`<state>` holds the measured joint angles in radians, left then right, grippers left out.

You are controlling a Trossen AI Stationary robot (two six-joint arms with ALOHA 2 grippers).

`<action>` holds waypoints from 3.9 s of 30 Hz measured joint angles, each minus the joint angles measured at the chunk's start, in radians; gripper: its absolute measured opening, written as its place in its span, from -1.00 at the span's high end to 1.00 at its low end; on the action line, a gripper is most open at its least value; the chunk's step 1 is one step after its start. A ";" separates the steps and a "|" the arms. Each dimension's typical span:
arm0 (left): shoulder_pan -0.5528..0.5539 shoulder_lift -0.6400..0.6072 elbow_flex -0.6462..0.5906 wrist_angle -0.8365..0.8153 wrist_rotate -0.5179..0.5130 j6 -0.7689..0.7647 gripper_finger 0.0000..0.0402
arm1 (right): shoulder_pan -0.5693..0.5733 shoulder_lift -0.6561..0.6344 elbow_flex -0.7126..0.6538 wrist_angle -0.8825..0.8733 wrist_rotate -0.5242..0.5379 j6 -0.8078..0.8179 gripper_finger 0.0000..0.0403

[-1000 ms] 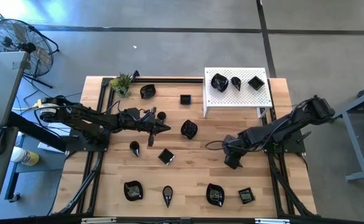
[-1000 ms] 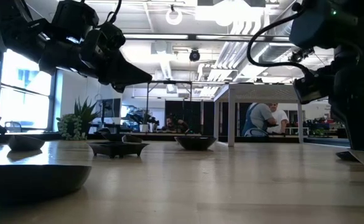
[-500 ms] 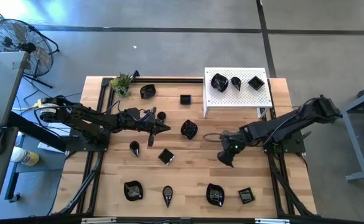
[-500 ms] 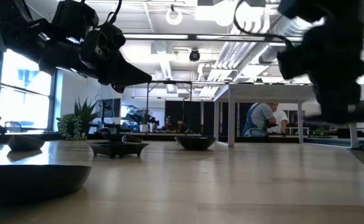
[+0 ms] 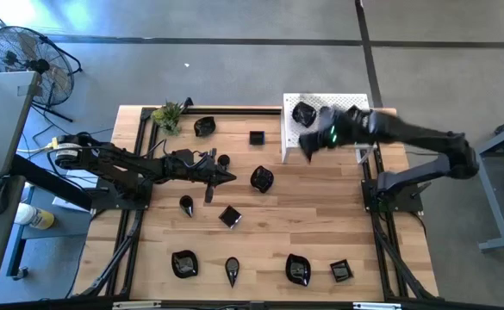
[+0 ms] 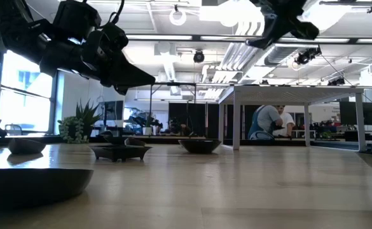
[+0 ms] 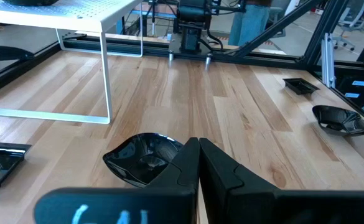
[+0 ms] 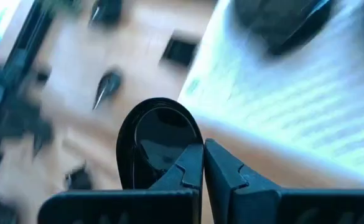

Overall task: Pick & Place Mini shaped plates
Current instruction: Stack the black drop-shaped plate on top of the black drop-shaped plate on the shelf, then stack the black leaf-shaped plate on top of the black leaf-shaped plate on the shelf

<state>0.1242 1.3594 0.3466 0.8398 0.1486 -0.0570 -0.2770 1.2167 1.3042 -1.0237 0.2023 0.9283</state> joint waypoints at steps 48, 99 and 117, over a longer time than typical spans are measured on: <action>0.000 0.000 0.000 0.003 0.001 -0.004 1.00 | -0.786 0.274 0.056 -0.054 -0.372 -0.563 1.00; 0.000 0.000 0.000 -0.005 0.001 -0.003 1.00 | -0.578 0.054 -0.058 0.147 -0.229 -0.765 0.97; -0.001 -0.081 0.011 -0.119 0.034 -0.054 1.00 | 0.211 -0.529 -0.810 1.120 0.085 -0.836 1.00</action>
<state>0.1228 1.2782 0.3575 0.7211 0.1821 -0.1115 -0.0662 0.6881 0.4945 0.0962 0.2875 0.0927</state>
